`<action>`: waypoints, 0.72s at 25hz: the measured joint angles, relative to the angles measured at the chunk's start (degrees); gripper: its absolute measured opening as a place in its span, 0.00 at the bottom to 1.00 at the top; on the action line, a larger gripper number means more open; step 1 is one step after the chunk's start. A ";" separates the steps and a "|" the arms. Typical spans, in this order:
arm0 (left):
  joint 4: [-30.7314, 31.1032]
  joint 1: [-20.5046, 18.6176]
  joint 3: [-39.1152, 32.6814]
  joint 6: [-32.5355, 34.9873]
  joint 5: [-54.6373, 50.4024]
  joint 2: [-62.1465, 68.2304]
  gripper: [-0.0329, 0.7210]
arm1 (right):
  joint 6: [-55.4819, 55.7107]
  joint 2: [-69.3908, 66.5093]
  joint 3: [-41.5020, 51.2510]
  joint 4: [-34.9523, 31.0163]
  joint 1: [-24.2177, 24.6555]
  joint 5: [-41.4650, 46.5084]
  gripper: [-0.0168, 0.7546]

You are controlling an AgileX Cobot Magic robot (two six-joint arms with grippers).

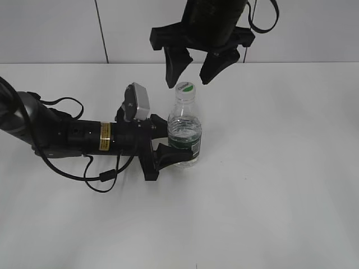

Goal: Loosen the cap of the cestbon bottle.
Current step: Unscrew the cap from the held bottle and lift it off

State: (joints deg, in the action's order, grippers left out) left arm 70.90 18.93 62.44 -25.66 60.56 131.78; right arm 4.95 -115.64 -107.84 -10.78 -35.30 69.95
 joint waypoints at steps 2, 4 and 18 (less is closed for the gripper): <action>0.00 0.00 0.00 0.00 0.00 0.00 0.60 | 0.00 0.00 0.00 0.07 0.00 0.00 0.68; 0.00 0.00 0.00 0.00 0.00 0.00 0.60 | 0.00 0.00 0.00 0.79 0.00 0.00 0.68; -0.05 0.00 0.00 0.00 0.01 0.00 0.60 | -0.01 -1.51 0.00 0.69 0.00 0.04 0.68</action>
State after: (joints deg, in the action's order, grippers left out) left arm 70.85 18.93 62.44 -25.66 60.56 131.78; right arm 4.93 -117.16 -107.84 -10.09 -35.30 69.99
